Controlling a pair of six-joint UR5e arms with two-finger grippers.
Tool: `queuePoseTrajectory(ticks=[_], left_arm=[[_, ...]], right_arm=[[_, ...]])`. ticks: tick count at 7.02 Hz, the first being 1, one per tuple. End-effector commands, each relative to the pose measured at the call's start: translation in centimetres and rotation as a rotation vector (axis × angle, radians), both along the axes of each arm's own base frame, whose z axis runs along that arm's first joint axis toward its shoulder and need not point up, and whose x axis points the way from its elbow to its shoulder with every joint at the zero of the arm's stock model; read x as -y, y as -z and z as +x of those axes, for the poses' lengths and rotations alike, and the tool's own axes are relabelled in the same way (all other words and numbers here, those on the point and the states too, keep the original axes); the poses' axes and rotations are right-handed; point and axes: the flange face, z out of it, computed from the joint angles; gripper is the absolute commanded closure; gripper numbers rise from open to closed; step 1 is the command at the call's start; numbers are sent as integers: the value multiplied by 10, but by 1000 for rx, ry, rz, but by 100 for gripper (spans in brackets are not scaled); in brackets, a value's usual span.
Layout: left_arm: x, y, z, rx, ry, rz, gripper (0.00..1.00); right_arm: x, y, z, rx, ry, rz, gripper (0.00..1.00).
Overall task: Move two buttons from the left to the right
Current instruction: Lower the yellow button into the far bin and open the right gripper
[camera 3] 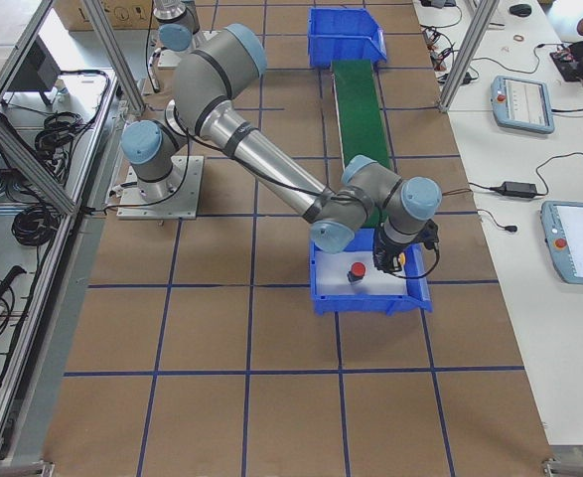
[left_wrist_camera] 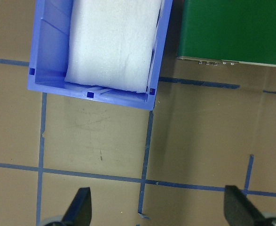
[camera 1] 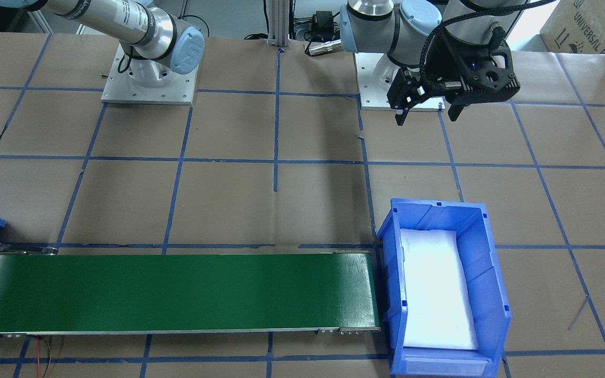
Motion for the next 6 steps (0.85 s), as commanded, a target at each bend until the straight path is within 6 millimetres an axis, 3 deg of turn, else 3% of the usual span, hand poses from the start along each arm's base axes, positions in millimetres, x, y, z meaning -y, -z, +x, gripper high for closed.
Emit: queuePoseTrajectory(ticks=[1, 6], left_arm=[[0, 0, 0, 1, 4, 1, 0], [0, 0, 0, -1, 5, 1, 0]], right_arm=[[1, 12, -1, 9, -5, 14, 84], [-3, 28, -11, 6, -12, 10, 81]])
